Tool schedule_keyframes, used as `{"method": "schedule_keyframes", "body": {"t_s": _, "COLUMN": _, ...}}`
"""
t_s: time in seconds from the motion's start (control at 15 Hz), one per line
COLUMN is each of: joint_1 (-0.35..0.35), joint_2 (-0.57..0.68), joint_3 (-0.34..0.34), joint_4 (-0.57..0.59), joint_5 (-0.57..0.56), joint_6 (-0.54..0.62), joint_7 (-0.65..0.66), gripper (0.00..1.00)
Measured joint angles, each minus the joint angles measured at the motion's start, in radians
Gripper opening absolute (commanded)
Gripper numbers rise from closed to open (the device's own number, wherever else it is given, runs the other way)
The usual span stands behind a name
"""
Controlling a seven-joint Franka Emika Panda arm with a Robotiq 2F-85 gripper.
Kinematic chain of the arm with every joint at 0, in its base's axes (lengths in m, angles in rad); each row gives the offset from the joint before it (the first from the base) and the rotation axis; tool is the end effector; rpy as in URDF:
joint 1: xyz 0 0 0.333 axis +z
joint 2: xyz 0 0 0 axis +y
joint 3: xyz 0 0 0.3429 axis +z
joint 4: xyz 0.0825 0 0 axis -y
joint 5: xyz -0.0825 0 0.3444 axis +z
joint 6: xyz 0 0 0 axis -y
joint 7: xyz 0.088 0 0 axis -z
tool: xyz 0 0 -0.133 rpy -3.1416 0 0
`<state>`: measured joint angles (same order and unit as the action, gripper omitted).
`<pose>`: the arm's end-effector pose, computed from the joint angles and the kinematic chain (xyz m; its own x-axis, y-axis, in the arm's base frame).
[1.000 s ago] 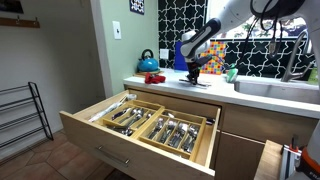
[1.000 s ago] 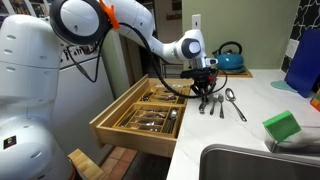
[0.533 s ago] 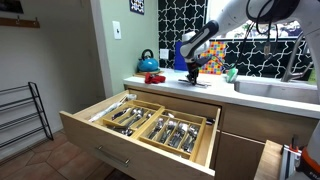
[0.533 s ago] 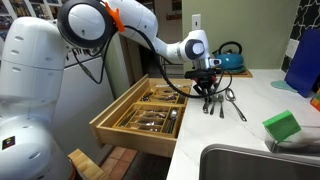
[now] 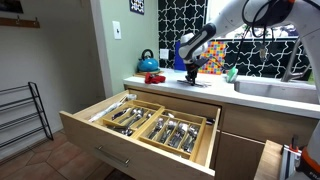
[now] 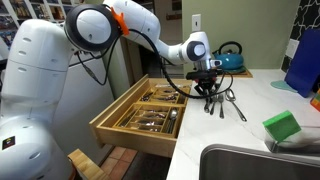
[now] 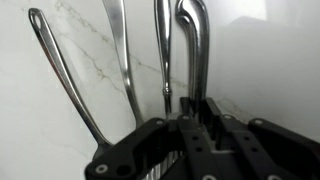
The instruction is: Remove the knife from the drawer
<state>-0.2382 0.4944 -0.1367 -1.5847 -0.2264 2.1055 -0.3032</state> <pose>0.6214 -0.2468 0.3746 0.9965 0.0500 -0.0664 0.0652 -0.9659 0.2507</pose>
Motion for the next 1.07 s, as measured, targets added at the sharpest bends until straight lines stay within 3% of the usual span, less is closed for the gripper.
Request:
{"method": "schedule_keyframes", "body": {"t_s": 0.27, "joint_1": 0.000, "joint_2": 0.011, "joint_3": 0.002, "joint_4": 0.017, "joint_5": 0.000, "joint_6": 0.000, "joint_7": 0.000, "gripper": 0.26}}
{"method": "schedule_keyframes", "body": {"t_s": 0.47, "joint_1": 0.000, "joint_2": 0.016, "joint_3": 0.004, "joint_4": 0.024, "joint_5": 0.000, "joint_6": 0.000, "joint_7": 0.000, "gripper": 0.46}}
{"method": "schedule_keyframes", "body": {"t_s": 0.6, "joint_1": 0.000, "joint_2": 0.019, "joint_3": 0.004, "joint_4": 0.030, "joint_5": 0.000, "joint_6": 0.000, "joint_7": 0.000, "gripper": 0.66}}
{"method": "schedule_keyframes", "body": {"t_s": 0.87, "joint_1": 0.007, "joint_2": 0.014, "joint_3": 0.004, "joint_4": 0.038, "joint_5": 0.000, "joint_6": 0.000, "joint_7": 0.002, "gripper": 0.95}}
{"method": "schedule_keyframes", "body": {"t_s": 0.93, "joint_1": 0.010, "joint_2": 0.007, "joint_3": 0.004, "joint_4": 0.037, "joint_5": 0.000, "joint_6": 0.000, "joint_7": 0.005, "gripper": 1.00}}
{"method": "schedule_keyframes", "body": {"t_s": 1.07, "joint_1": 0.019, "joint_2": -0.019, "joint_3": 0.006, "joint_4": 0.035, "joint_5": 0.000, "joint_6": -0.027, "joint_7": 0.015, "gripper": 1.00}}
